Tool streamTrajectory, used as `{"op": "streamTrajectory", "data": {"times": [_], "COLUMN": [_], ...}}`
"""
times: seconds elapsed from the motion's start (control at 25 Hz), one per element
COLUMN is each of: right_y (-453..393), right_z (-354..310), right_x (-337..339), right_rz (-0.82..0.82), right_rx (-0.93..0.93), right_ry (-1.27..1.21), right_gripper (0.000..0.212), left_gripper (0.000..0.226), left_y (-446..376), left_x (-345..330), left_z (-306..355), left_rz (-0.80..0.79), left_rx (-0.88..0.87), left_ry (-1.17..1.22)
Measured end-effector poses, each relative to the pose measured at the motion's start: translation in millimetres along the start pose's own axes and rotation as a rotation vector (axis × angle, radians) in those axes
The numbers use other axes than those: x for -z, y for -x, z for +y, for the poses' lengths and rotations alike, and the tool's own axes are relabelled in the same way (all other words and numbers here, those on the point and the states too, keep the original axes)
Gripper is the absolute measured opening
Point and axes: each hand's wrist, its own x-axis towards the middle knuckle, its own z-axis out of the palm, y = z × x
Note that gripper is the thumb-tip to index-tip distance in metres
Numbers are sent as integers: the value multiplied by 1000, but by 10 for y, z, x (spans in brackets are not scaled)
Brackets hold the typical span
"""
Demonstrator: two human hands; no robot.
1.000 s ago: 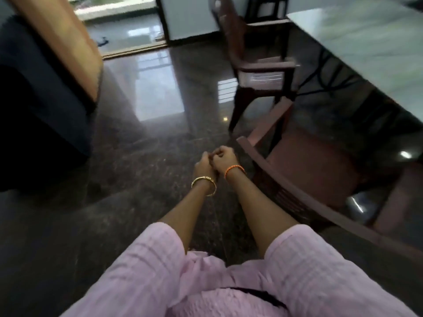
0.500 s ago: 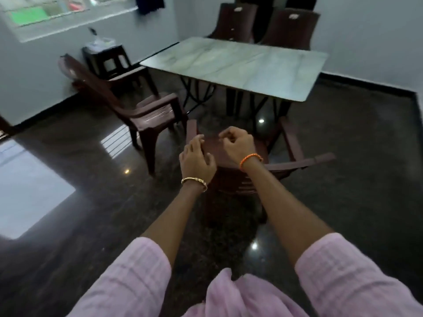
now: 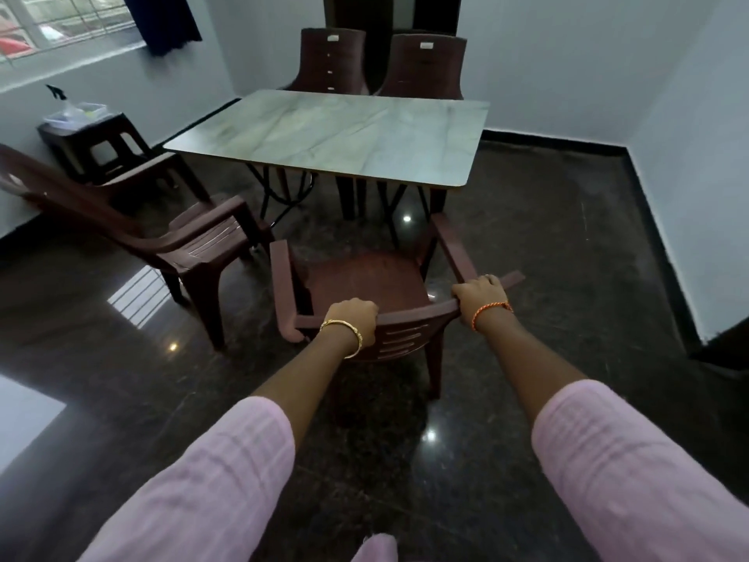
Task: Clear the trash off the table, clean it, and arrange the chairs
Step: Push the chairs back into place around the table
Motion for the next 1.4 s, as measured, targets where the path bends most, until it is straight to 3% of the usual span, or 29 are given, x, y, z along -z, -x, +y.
{"op": "streamTrajectory", "data": {"times": [0.2,0.36,0.6,0.88,1.16,1.28,1.4], "right_y": [-108,-140,-154,-416,-807,-911,-1018], "right_z": [145,56,-562,-1567,-2125,-2291,-2355], "right_x": [-85,-87,-36,109,195,219,283], "right_rz": [70,66,104,173,237,349,418], "right_rx": [38,33,-13,-134,-173,-233,-280], "right_ry": [-17,-26,-76,-119,-154,-159,-112], "right_gripper": [27,28,28,26,22,12,25], "left_gripper": [33,36,46,41,44,38,35], "left_y": [-79,-80,-87,-444,-824,-956,-1105], "left_x": [-23,31,29,144,270,259,294], "left_z": [-120,-282,-903,-1965,-2680,-2851,-2935], "left_rz": [112,114,114,124,166,234,283], "left_rx": [-144,-181,-188,-223,-272,-298,-342], "left_ry": [-110,-174,-220,-195,-209,-184,-163]}}
